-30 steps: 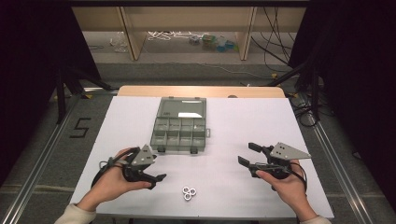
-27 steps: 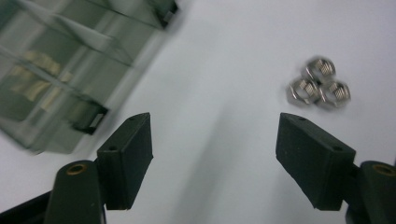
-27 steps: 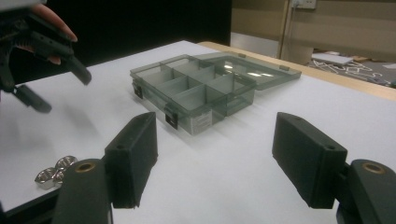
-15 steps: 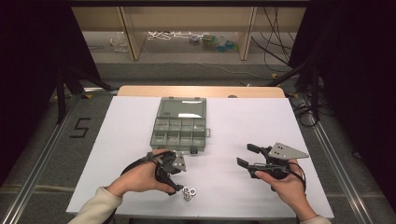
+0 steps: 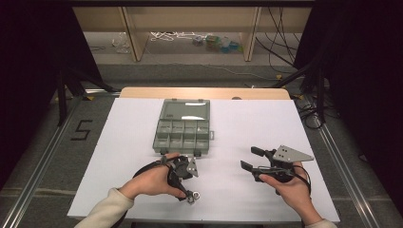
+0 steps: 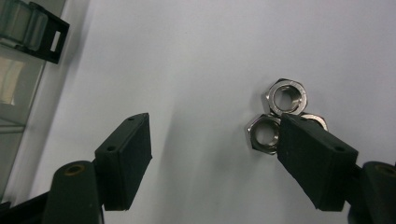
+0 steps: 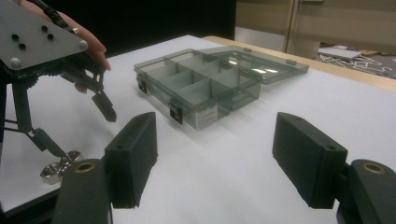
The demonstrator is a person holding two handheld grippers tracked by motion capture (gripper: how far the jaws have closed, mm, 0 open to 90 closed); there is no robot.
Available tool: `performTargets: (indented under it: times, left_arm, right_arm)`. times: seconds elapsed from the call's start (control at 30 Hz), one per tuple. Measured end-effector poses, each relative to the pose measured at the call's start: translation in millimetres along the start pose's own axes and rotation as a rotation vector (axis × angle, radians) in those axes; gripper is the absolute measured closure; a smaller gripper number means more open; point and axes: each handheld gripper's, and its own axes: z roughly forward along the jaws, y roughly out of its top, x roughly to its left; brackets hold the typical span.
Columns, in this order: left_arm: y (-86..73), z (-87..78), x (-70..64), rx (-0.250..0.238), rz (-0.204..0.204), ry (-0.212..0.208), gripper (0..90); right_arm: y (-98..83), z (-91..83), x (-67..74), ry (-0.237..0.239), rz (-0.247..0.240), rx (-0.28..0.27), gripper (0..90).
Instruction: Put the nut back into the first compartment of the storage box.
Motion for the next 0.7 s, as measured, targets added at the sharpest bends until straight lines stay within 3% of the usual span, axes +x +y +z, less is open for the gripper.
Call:
performTargets:
  times: [0.07, 0.13, 0.23, 0.3, 0.33, 0.4, 0.5, 0.57, 0.7]
  left_arm:
    - [0.2, 0.8, -0.1, -0.007, -0.002, -0.007, 26.2]
    - [0.2, 1.2, -0.1, -0.018, -0.017, -0.019, 26.2]
    - [0.8, 3.5, -0.9, -0.029, -0.032, -0.029, 26.2]
    - [1.9, 5.1, -1.0, -0.027, -0.030, -0.034, 26.1]
    - [2.4, 5.3, -1.6, -0.027, -0.035, -0.035, 26.0]
    - [3.4, 5.5, -1.3, -0.021, -0.029, -0.033, 26.0]
    - [5.2, 6.2, 0.3, -0.014, -0.036, -0.039, 26.0]
    - [5.7, 6.6, 1.1, -0.003, -0.046, -0.044, 25.3]
    - [5.9, 6.7, 1.7, 0.001, -0.052, -0.049, 25.6]
  right_arm:
    - [0.0, 0.0, 0.2, -0.001, -0.001, 0.003, 31.7]
    - [0.1, 0.2, -1.3, -0.015, -0.032, -0.004, 31.7]
    - [0.3, 0.5, -0.5, -0.025, -0.032, -0.005, 31.8]
    - [1.1, -1.9, -0.4, -0.030, -0.034, 0.023, 31.8]
    - [0.3, 0.4, -0.5, -0.023, -0.032, -0.003, 31.8]
    - [1.0, -2.5, 0.4, -0.023, -0.014, 0.039, 31.8]
    - [0.3, -0.6, -0.3, -0.018, -0.020, 0.012, 31.8]
    - [0.9, -2.4, 0.4, -0.018, -0.012, 0.039, 31.8]
    - [0.3, -1.1, -0.1, -0.011, -0.014, 0.019, 31.8]
